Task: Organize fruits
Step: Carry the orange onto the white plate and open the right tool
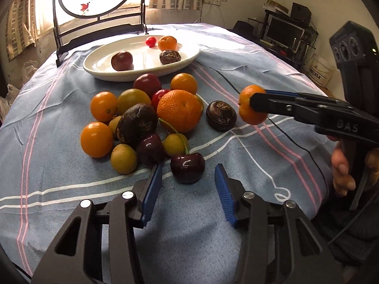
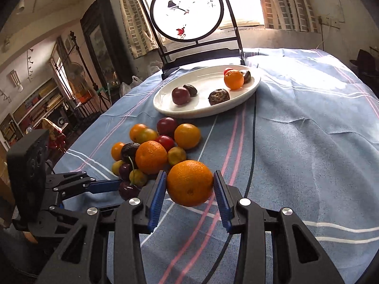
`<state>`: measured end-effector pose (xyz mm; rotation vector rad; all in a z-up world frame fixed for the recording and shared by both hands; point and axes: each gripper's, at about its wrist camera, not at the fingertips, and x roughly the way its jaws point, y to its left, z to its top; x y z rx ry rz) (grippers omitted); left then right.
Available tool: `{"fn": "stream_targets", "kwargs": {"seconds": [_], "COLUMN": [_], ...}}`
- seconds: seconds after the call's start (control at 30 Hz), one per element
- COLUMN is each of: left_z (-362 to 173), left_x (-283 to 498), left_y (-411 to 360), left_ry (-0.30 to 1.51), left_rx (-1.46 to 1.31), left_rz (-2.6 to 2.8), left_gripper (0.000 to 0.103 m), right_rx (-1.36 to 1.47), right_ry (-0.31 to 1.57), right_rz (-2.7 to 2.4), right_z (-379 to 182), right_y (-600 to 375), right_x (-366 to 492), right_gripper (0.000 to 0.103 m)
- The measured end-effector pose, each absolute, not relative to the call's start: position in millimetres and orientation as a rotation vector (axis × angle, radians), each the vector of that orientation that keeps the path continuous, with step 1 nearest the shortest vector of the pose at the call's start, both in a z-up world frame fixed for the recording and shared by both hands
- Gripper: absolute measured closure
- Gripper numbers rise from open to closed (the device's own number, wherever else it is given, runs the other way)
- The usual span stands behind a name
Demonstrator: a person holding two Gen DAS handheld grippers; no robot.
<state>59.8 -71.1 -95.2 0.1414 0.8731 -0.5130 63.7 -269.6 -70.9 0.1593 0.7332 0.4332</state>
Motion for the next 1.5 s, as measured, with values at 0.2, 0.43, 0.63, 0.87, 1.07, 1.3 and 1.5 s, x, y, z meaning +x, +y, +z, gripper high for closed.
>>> {"fn": "stream_targets", "kwargs": {"seconds": [0.2, 0.43, 0.63, 0.87, 1.07, 1.3, 1.5], "left_z": [-91.1, -75.0, -38.8, -7.5, -12.7, -37.2, -32.3], "left_x": [60.1, 47.3, 58.4, 124.3, 207.0, 287.5, 291.6], "left_y": [-69.6, -55.7, -31.2, -17.0, -20.3, -22.9, -9.4], "left_ry": [0.857, 0.806, 0.733, 0.707, 0.779, 0.89, 0.844], "left_rx": [0.105, 0.056, -0.015, -0.053, -0.101, -0.171, -0.192], "left_rz": [-0.52, -0.545, -0.537, -0.506, -0.463, -0.412, -0.374], "left_gripper": [0.074, 0.074, 0.074, 0.074, 0.074, 0.071, 0.049], "right_rx": [0.097, 0.116, 0.14, 0.165, 0.185, 0.195, 0.156], "right_ry": [0.707, 0.696, 0.687, 0.658, 0.716, 0.78, 0.702], "right_rz": [0.447, 0.46, 0.454, 0.447, 0.418, 0.331, 0.286], "right_z": [-69.2, -68.4, -51.0, -5.5, -5.2, -29.0, -17.7], "right_y": [-261.8, -265.0, -266.6, -267.0, -250.2, -239.5, -241.0], "right_x": [59.9, 58.5, 63.7, 113.9, 195.4, 271.1, 264.3], "right_gripper": [0.062, 0.062, 0.062, 0.062, 0.062, 0.06, 0.054]}}
